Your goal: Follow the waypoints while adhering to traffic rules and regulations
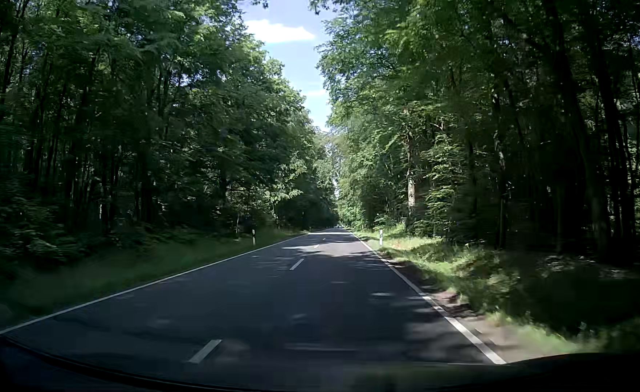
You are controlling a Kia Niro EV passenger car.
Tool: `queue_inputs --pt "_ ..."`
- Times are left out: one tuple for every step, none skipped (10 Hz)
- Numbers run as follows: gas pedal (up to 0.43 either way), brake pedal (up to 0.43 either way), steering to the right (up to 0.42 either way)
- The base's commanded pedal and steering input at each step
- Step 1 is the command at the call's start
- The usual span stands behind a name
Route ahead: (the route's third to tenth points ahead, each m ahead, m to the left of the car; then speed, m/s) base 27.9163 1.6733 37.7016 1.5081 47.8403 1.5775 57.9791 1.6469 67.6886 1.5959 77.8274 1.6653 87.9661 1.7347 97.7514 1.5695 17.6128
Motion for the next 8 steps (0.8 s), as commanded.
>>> queue_inputs --pt "0.020 0.030 0.000" --pt "0.020 0.030 0.000" --pt "0.020 0.030 0.000" --pt "0.020 0.030 0.000" --pt "0.020 0.030 0.001" --pt "0.028 0.030 0.001" --pt "0.028 0.030 0.001" --pt "0.028 0.030 0.001"
